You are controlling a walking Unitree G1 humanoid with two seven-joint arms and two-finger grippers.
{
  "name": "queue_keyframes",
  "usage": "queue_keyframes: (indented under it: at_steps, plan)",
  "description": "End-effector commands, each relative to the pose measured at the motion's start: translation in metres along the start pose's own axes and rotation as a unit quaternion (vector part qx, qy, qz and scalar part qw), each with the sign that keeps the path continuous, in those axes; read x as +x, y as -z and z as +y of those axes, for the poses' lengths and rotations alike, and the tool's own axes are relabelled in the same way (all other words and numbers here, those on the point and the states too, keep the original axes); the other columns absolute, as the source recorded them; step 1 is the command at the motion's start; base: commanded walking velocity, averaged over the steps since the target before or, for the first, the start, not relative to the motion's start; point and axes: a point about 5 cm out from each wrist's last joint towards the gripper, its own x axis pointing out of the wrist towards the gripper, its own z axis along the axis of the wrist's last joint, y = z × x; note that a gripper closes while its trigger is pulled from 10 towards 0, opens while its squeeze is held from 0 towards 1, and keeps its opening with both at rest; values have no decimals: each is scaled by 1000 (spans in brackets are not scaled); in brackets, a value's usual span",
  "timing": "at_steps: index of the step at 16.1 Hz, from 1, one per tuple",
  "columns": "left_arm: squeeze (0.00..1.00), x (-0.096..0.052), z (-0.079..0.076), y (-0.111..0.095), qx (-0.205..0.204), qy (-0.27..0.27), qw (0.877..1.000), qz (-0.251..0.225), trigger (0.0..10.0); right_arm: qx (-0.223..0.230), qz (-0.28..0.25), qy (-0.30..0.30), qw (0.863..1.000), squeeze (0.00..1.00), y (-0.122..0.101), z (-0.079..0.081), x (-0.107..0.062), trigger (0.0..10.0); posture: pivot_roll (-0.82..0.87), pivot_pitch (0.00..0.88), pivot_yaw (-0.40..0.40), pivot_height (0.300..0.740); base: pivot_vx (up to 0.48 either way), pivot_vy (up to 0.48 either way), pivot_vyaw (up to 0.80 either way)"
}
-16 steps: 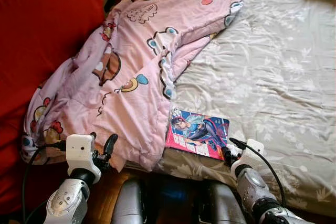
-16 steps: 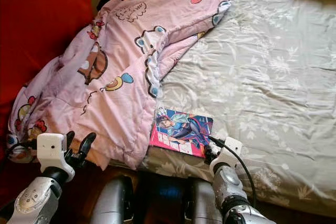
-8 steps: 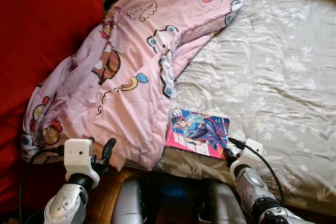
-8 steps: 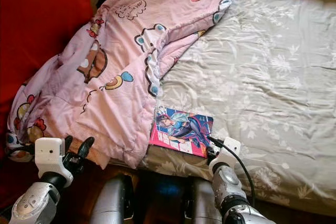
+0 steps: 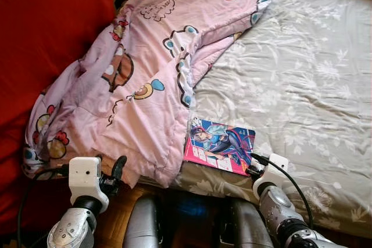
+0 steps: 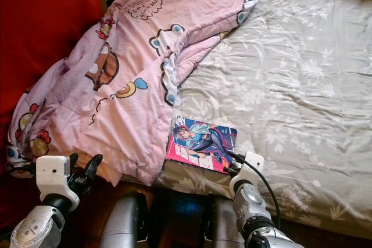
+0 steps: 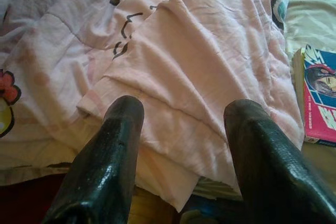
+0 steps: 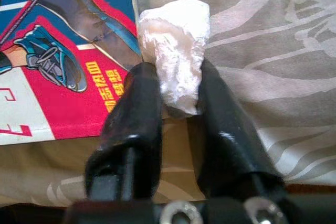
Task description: Clean up the room
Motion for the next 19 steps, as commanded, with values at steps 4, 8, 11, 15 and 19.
queue_keyframes:
  at_steps: [4,8,11,15,19]
  plan:
    - [0,-1,-1,6,1,-5,1000,14,10000,-4,28,9,1000,0,17,-4,-4,0,215,334,5,640,0,0,0]
    - [0,5,8,19,7,-28,999,24,10000,-6,-5,7,1000,0,14,-6,-5,0,202,270,0,640,0,0,0]
    - [0,17,13,30,6,-39,999,33,10000,-12,-46,12,999,0,11,-13,-8,0,165,186,-3,640,0,0,0]
    - [0,33,16,50,-7,-52,998,45,10000,-5,-97,24,995,0,20,-35,-21,0,117,45,-9,640,0,0,0]
    - [0,34,17,89,-40,-74,991,100,10000,-11,-75,-5,997,0,50,-34,-33,10000,62,0,-3,640,0,0,0]
